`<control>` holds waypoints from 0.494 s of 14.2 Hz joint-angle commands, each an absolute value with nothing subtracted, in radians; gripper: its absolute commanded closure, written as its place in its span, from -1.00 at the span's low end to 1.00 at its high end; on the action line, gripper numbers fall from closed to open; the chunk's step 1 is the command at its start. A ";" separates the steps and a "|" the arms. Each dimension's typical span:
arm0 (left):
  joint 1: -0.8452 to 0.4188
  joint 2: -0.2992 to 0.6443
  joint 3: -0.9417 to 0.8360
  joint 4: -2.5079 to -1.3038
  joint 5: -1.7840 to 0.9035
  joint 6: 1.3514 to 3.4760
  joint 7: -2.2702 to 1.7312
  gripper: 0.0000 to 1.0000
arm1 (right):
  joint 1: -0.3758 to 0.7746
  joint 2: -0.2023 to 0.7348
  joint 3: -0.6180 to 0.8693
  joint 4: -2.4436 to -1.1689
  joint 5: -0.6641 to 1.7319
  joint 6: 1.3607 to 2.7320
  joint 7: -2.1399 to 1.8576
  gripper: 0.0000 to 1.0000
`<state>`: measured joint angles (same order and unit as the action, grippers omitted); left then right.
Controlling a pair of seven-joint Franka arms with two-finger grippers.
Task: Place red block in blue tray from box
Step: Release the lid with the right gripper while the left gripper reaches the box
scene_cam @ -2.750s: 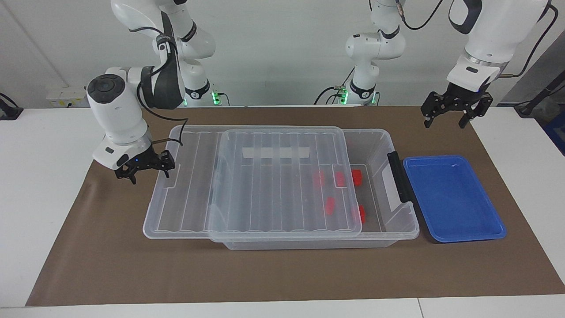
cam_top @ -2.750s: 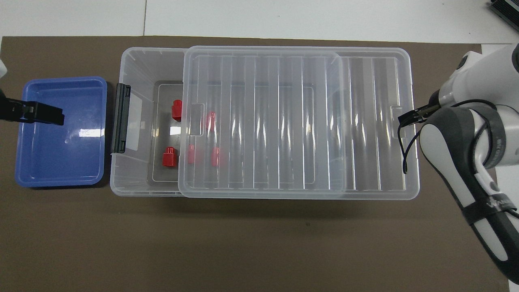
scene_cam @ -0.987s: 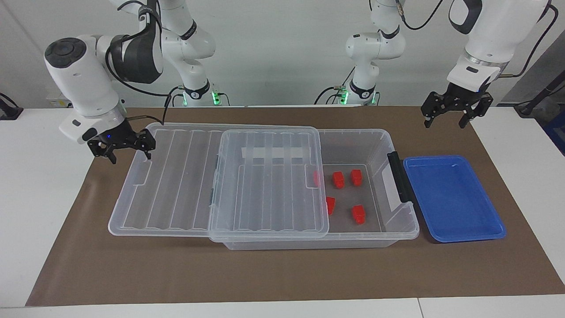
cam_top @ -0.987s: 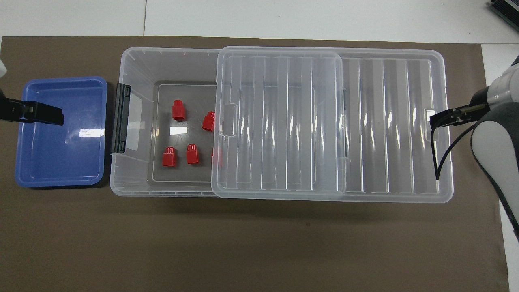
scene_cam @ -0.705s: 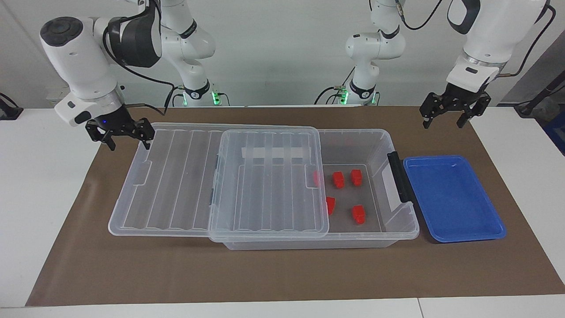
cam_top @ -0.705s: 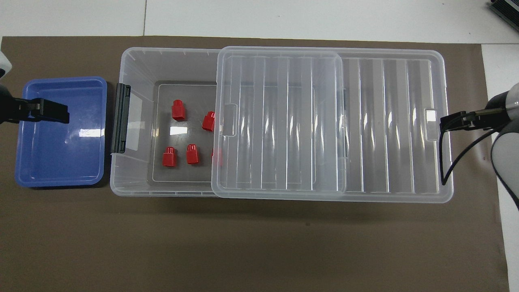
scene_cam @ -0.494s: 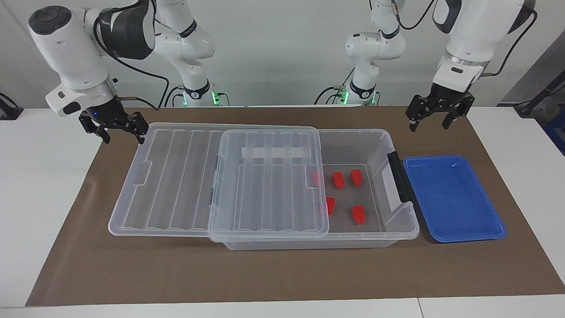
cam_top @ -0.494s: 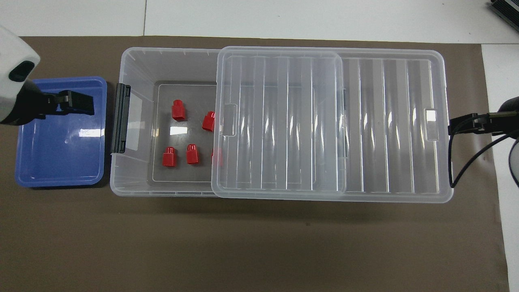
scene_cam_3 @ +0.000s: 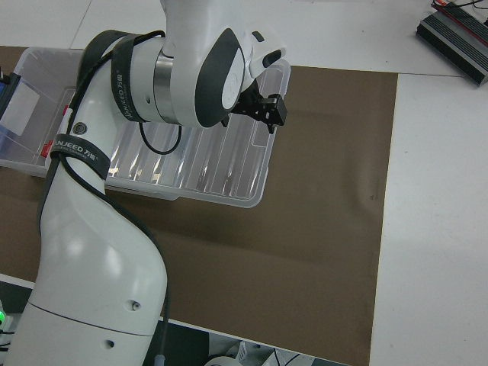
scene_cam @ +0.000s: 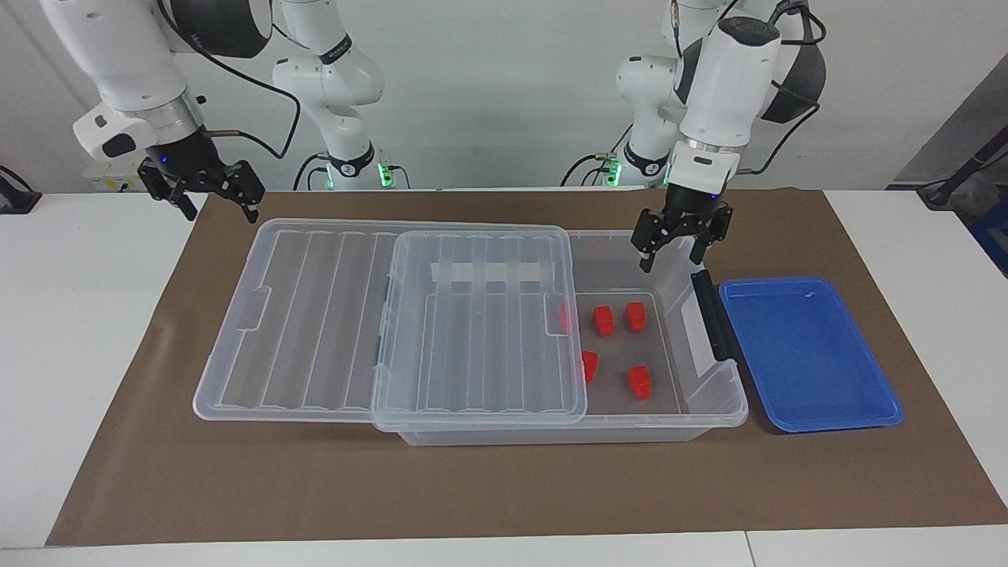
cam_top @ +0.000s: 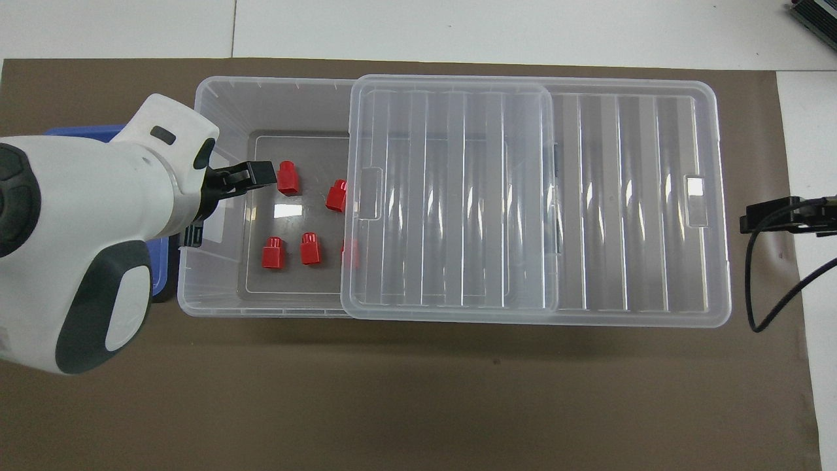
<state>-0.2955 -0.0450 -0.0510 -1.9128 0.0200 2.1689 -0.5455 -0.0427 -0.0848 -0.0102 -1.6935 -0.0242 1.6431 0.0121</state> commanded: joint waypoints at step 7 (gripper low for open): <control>-0.350 0.126 -0.028 -2.005 0.084 2.517 -0.756 -1.00 | -0.049 -0.035 0.080 -1.585 -0.017 1.566 0.163 -1.00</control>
<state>-0.3336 0.1203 -0.0491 -1.9844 0.0347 2.4831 -0.7524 -0.0430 -0.0627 0.0746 -1.6297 -0.0244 1.5966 0.1377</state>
